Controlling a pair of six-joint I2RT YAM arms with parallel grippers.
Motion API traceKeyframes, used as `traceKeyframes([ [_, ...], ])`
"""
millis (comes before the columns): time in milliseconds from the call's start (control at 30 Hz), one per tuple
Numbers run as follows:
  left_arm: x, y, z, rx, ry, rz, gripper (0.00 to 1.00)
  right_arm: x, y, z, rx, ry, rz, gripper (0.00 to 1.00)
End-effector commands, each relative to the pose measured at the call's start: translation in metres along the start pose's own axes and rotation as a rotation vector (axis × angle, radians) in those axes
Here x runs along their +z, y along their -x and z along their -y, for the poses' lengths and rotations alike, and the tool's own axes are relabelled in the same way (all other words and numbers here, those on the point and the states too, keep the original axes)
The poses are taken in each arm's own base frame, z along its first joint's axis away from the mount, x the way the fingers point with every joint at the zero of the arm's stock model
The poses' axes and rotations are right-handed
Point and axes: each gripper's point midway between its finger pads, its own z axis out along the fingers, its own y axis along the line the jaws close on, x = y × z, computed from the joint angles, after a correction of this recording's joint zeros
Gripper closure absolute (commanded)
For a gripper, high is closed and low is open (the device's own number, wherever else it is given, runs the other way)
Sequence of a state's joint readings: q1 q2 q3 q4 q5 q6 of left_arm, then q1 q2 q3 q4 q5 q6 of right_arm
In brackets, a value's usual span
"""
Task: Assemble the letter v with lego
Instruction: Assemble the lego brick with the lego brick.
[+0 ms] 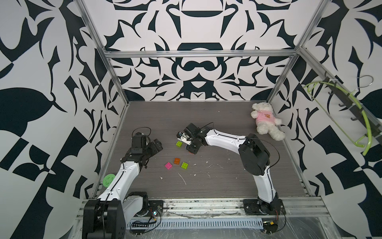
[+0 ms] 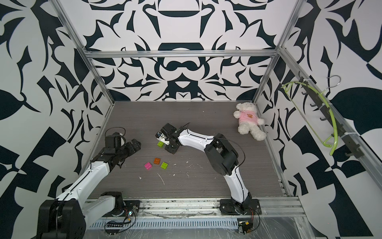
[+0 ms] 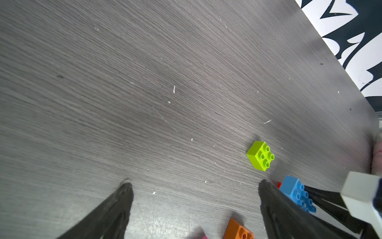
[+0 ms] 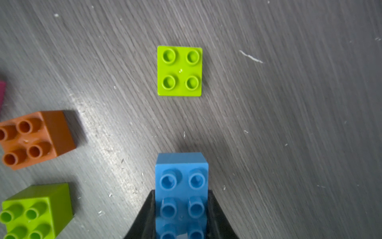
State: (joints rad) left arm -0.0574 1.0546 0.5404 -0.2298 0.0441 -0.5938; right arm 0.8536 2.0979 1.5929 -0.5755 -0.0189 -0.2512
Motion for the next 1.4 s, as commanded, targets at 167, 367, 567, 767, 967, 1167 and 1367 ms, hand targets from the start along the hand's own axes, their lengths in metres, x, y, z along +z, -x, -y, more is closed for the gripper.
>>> traceKeyframes([
  [167,-0.001,0.003,0.000,0.013,0.011,-0.001,0.01,-0.023,-0.010,-0.008,-0.033,0.027,-0.027,1.00],
  [367,-0.001,0.002,-0.001,0.014,0.014,-0.005,0.01,-0.010,-0.014,-0.010,-0.028,0.037,-0.040,1.00],
  [567,0.000,0.002,-0.001,0.013,0.017,-0.006,0.01,-0.002,-0.023,-0.009,-0.030,0.022,-0.044,1.00],
  [767,0.001,0.002,-0.001,0.013,0.018,-0.010,0.01,0.000,-0.034,-0.011,-0.047,0.023,-0.067,1.00],
  [967,0.001,0.002,-0.002,0.013,0.021,-0.012,0.01,-0.007,-0.033,-0.014,-0.075,0.053,-0.064,1.00],
  [1167,0.000,0.002,-0.002,0.014,0.023,-0.009,0.01,0.002,-0.047,-0.024,-0.142,0.112,-0.097,1.00],
  [1367,0.002,0.002,-0.002,0.014,0.025,-0.012,0.01,-0.004,-0.054,-0.027,-0.209,0.174,-0.099,1.00],
])
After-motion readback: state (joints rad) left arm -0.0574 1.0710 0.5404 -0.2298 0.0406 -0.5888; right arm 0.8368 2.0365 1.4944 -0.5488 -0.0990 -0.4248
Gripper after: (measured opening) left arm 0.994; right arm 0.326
